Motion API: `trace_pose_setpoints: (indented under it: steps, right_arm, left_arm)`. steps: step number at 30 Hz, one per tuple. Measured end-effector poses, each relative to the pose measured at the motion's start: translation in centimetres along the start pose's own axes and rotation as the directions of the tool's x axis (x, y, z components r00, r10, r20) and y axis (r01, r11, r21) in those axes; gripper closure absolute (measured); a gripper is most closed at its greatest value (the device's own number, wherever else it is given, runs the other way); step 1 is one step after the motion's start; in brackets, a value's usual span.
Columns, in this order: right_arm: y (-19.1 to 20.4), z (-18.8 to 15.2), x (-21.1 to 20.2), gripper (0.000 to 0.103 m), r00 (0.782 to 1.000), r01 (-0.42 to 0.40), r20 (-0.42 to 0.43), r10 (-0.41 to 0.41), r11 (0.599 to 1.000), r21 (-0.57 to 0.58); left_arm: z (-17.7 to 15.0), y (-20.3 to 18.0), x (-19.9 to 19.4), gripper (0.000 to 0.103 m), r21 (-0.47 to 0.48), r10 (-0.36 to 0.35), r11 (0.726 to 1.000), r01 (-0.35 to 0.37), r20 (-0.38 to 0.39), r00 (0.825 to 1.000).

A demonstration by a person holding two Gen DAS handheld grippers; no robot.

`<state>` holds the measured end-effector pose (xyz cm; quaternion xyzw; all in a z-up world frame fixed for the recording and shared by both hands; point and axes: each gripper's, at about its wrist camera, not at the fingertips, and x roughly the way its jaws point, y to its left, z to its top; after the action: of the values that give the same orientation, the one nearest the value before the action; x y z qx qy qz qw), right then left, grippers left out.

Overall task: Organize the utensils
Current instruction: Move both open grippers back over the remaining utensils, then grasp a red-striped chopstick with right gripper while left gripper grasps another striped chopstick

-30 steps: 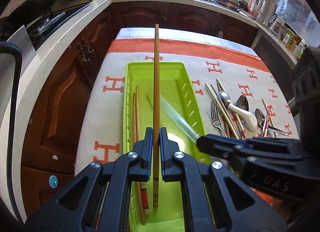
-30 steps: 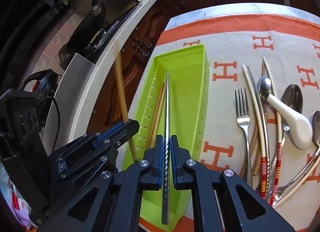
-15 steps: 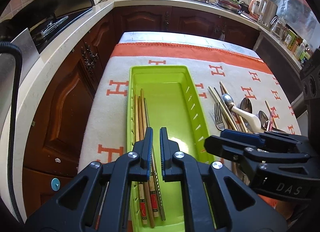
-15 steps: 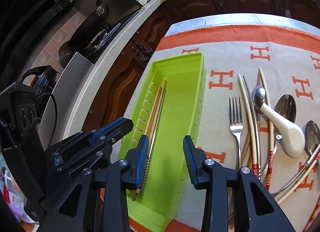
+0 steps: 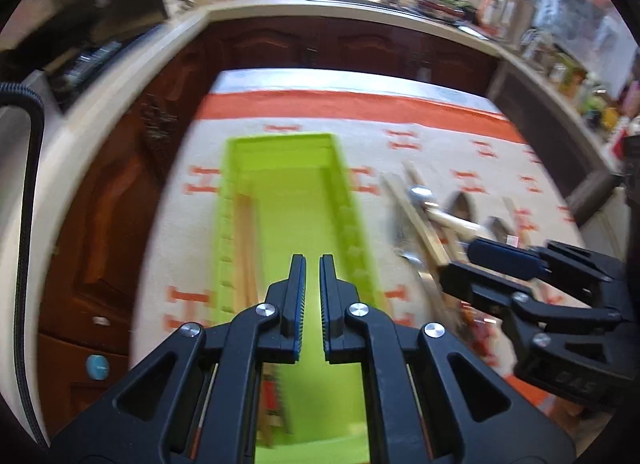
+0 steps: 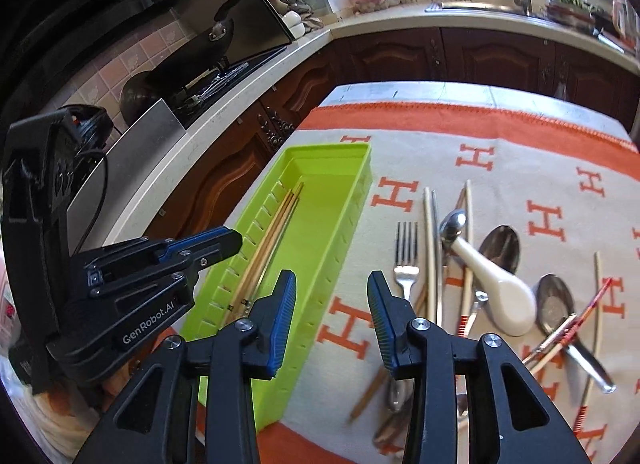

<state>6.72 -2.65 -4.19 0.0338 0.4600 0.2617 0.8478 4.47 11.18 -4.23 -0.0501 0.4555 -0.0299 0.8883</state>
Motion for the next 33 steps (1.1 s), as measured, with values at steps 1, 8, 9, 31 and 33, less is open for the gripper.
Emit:
trace_pose_setpoints:
  steps: [1,8,9,31,33]
  right_arm:
    - [-0.3,-0.3,-0.7,0.066,1.000,0.017,0.011,-0.017,1.000,-0.016]
    - [-4.4,-2.1,-4.2,0.066,0.997,0.073,0.012,-0.073,0.997,0.010]
    - [-5.2,-2.4,-4.7,0.066,0.996,0.083,0.014,-0.083,0.996,0.021]
    - [-18.6,-11.9,-9.0,0.066,0.952,0.305,-0.030,-0.305,0.935,0.183]
    - [-18.8,-12.4,-8.0,0.067,0.952,0.307,-0.053,-0.302,0.935,0.179]
  left_arm:
    - [0.0,-0.3,0.0,0.099,-0.005,-0.021,1.000,0.021,-0.008,1.000]
    - [0.0,-4.5,-0.3,0.099,-0.004,-0.128,0.992,0.128,-0.015,0.992]
    - [0.0,-5.2,-0.3,0.099,0.005,-0.130,0.991,0.130,-0.014,0.991]
    - [-3.0,-18.4,6.4,0.099,0.189,-0.213,0.952,0.243,-0.165,0.963]
    - [-3.2,-18.9,6.9,0.099,0.194,-0.217,0.948,0.251,-0.178,0.960]
